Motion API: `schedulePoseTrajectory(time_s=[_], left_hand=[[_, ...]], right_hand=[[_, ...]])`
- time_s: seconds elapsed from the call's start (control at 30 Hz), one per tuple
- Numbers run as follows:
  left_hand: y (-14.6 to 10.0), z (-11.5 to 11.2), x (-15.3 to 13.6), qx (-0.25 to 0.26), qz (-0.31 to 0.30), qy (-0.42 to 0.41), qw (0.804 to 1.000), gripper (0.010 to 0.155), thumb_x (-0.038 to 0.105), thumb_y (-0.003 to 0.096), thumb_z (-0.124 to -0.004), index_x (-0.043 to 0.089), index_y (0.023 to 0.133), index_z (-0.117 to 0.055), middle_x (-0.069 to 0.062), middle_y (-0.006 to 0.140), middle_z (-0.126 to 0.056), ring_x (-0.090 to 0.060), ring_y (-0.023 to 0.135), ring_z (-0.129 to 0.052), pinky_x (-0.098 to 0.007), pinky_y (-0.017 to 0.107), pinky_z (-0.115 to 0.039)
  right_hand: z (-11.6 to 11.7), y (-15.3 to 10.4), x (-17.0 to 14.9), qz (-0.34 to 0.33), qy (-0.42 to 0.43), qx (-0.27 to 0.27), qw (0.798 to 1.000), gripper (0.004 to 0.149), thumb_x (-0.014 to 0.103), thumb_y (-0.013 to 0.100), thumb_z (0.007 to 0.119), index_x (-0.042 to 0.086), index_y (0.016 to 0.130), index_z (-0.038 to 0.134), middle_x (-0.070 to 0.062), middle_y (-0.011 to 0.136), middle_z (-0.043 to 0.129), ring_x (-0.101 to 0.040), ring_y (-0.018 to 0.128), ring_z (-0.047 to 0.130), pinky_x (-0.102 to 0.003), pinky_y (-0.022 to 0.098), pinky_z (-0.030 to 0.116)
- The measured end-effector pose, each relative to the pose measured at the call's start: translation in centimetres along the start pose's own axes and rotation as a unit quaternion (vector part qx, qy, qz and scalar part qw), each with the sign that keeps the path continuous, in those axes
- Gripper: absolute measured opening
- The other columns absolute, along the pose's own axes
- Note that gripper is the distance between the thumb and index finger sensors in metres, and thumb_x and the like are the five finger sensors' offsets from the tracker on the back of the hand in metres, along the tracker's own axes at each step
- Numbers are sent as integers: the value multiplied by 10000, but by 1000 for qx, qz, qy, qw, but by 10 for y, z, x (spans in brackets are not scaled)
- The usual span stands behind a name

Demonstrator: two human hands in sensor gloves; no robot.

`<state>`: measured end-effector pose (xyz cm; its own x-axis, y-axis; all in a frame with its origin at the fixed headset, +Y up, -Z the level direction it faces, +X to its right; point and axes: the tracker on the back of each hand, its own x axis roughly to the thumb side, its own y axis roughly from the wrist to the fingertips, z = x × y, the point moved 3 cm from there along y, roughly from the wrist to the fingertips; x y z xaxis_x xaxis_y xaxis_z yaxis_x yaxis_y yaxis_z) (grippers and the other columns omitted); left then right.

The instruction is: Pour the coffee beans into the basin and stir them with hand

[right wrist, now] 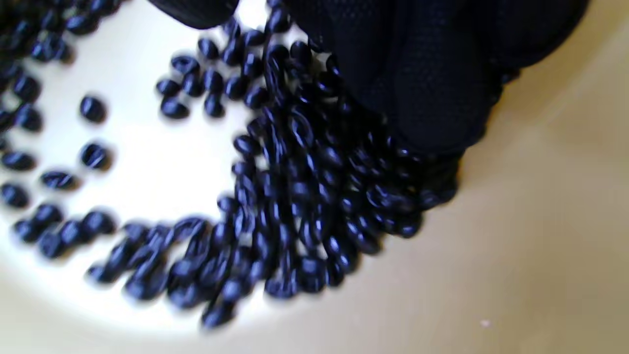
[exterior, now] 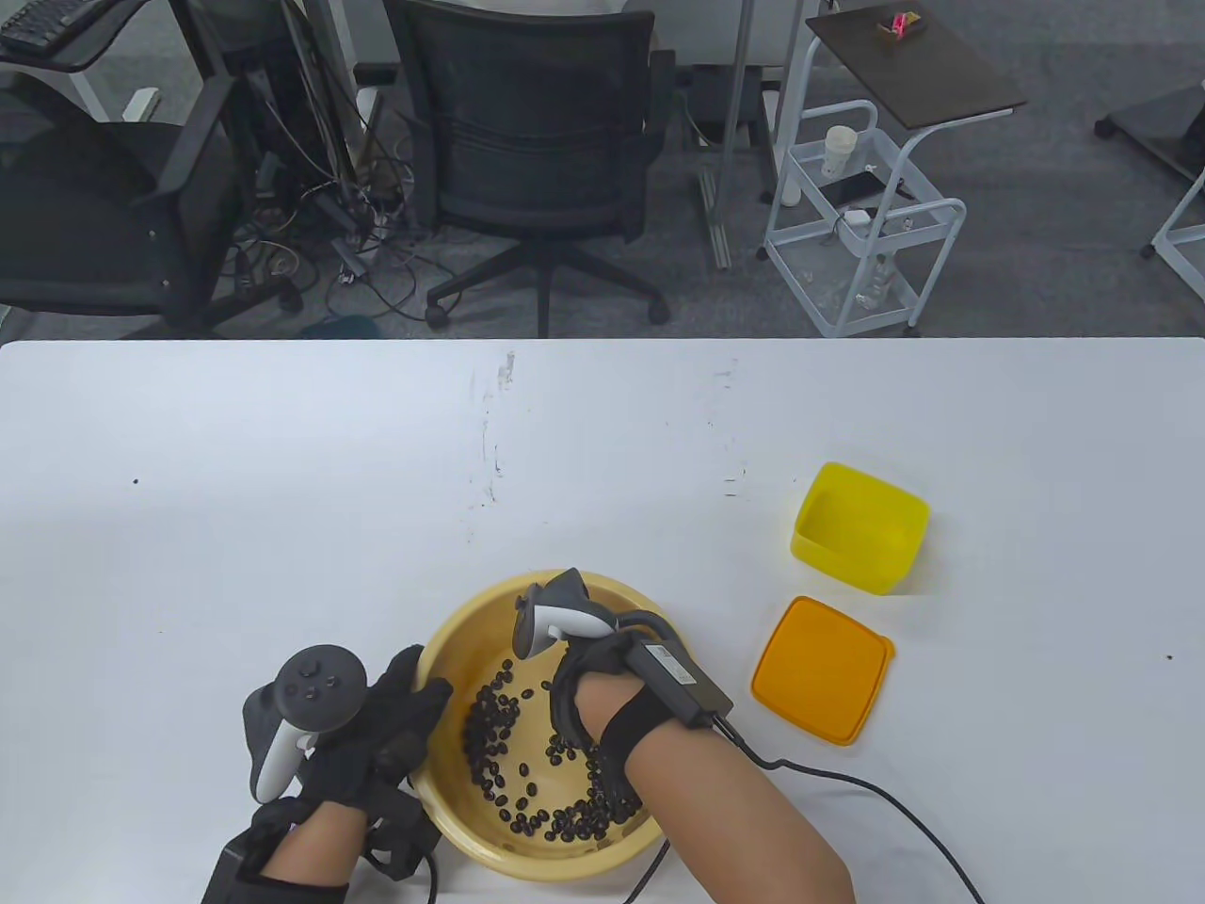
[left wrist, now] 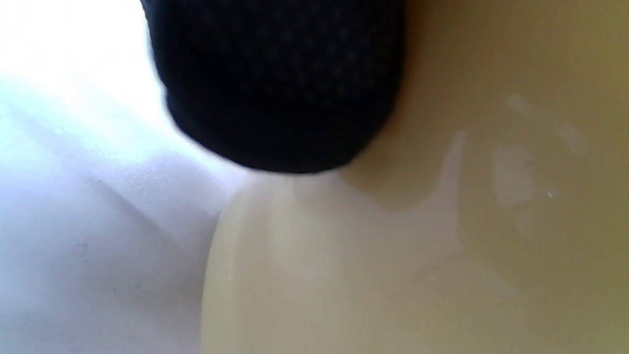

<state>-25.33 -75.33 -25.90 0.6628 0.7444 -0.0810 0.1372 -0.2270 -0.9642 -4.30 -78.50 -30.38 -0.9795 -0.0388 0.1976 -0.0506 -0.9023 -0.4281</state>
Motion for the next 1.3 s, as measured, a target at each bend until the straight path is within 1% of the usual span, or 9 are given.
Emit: schedulePoseTrajectory(time_s=[0.2, 0.27, 0.33, 0.47, 0.57, 0.7, 0.93, 1.17, 1.3], left_hand=[[0, 0, 0, 1, 0, 2, 1000, 574, 340, 594, -687, 5, 1032, -527, -282, 680, -903, -108, 78, -1009, -374, 575, -822], [0, 0, 0, 1, 0, 3, 1000, 573, 340, 594, -687, 5, 1031, -528, -283, 679, -903, -108, 77, -1009, -375, 576, -820], [0, 0, 0, 1, 0, 3, 1000, 575, 340, 594, -688, 3, 1031, -528, -282, 678, -904, -108, 77, -1008, -375, 574, -822], [0, 0, 0, 0, -2, 2, 1000, 575, 340, 593, -687, 4, 1032, -528, -285, 678, -903, -111, 78, -1009, -377, 573, -821], [0, 0, 0, -3, -3, 2, 1000, 577, 341, 592, -685, 9, 1034, -523, -282, 680, -903, -110, 82, -1010, -382, 573, -817], [0, 0, 0, -6, -4, 1, 1000, 577, 340, 591, -685, 10, 1035, -522, -283, 681, -902, -113, 85, -1010, -385, 572, -818], [0, 0, 0, -6, -4, -1, 1000, 578, 341, 592, -684, 10, 1036, -518, -285, 684, -900, -114, 87, -1012, -384, 576, -814], [0, -1, 0, -6, -2, -3, 1000, 579, 338, 593, -684, 6, 1036, -515, -287, 686, -898, -117, 89, -1013, -384, 579, -814], [0, -1, 0, -4, -2, -1, 1000, 578, 339, 594, -683, 5, 1035, -516, -285, 689, -897, -117, 90, -1013, -383, 585, -810]], right_hand=[[31, 6, 28, -100, 78, 124, 984, 665, 389, 462, 621, -226, 713, 660, -406, 590, 861, -469, 426, 1002, -639, 445, 679], [36, 6, 41, -152, 114, 152, 970, 665, 399, 466, 611, -201, 747, 652, -379, 619, 861, -452, 457, 999, -629, 470, 671], [36, 6, 58, -226, 173, 172, 943, 675, 405, 475, 596, -177, 818, 594, -347, 693, 821, -437, 548, 963, -623, 521, 630], [17, 5, 72, -301, 226, 128, 918, 697, 409, 495, 561, -126, 914, 408, -304, 805, 698, -407, 703, 860, -621, 583, 546], [4, 5, 70, -307, 245, 90, 915, 706, 412, 513, 536, -72, 941, 253, -256, 912, 536, -398, 807, 716, -613, 621, 457], [-16, 7, 56, -262, 230, -51, 936, 672, 417, 513, 521, -51, 935, 287, -200, 911, 568, -352, 764, 725, -573, 617, 478], [-28, 1, 45, -198, 144, -133, 960, 674, 416, 517, 514, -37, 948, 262, -195, 934, 526, -327, 774, 702, -590, 669, 394], [-39, -5, 25, -74, 32, -194, 978, 683, 415, 506, 536, -65, 941, 317, -251, 892, 572, -360, 772, 756, -595, 675, 421], [-31, -5, 8, -11, -12, -150, 989, 692, 420, 498, 550, -127, 902, 418, -302, 810, 654, -387, 708, 847, -580, 635, 547]])
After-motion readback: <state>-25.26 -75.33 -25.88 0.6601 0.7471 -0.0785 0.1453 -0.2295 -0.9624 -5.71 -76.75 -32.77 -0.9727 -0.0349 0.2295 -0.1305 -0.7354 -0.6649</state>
